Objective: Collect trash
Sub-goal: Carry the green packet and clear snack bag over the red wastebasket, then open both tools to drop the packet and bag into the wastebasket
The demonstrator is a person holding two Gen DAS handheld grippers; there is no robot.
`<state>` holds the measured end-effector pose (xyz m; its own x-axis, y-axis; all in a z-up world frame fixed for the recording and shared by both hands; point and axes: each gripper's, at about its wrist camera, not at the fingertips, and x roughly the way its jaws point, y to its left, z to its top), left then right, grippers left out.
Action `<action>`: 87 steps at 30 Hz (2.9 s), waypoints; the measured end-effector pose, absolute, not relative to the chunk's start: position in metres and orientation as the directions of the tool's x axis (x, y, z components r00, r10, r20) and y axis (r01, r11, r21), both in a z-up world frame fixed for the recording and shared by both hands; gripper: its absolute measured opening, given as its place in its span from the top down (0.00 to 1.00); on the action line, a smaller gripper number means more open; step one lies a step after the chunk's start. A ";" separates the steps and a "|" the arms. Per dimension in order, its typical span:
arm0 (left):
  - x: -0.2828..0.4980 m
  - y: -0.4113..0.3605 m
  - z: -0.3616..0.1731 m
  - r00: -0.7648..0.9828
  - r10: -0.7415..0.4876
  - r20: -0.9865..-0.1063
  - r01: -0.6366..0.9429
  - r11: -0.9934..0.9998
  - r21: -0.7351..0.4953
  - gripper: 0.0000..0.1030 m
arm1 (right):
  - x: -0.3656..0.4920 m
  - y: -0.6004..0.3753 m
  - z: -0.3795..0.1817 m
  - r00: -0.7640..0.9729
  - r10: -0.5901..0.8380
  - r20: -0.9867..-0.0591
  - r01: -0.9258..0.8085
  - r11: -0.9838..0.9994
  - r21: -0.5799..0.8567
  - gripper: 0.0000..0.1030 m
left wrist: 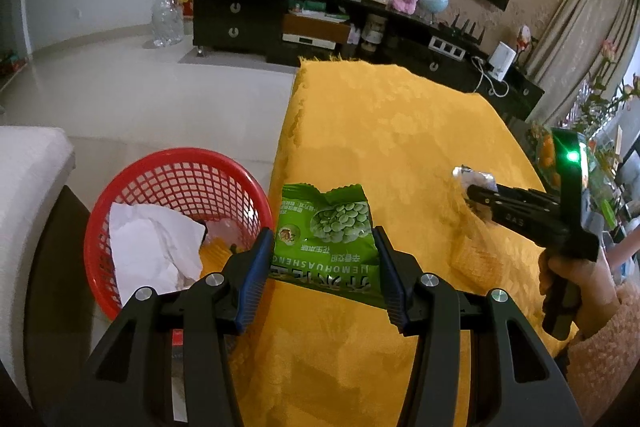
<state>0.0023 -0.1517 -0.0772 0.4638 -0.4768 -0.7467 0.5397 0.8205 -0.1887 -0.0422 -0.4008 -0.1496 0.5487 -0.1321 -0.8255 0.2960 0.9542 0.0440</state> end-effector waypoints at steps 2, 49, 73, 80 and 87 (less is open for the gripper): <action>0.002 -0.150 -0.073 0.474 -0.478 -0.739 0.539 0.822 -0.184 0.53 | -0.045 -0.398 -0.140 0.566 -0.138 -0.813 0.291 0.956 0.040 0.69; 0.019 -0.054 -0.012 0.692 -0.337 -0.639 0.347 0.931 -0.116 0.53 | -0.016 -0.239 0.011 0.778 0.058 -0.626 0.001 0.996 0.094 0.69; 0.064 -0.040 -0.091 0.573 -0.315 -0.756 0.333 0.933 -0.137 0.53 | 0.051 -0.181 -0.052 0.646 0.168 -0.745 -0.075 0.985 0.157 0.68; 0.074 -0.037 -0.107 0.555 -0.303 -0.775 0.314 0.939 -0.142 0.53 | 0.068 -0.172 -0.068 0.615 0.183 -0.767 -0.089 0.983 0.163 0.68; 0.079 -0.035 -0.110 0.554 -0.290 -0.780 0.296 0.945 -0.141 0.36 | 0.081 -0.168 -0.077 0.597 0.211 -0.774 -0.097 0.977 0.191 0.62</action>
<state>0.0791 -0.0346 -0.1102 0.5544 -0.2902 -0.7800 0.2962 0.9447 -0.1410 0.0814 -0.1685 -0.0772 0.5969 0.2107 -0.7742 -0.0974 0.9768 0.1908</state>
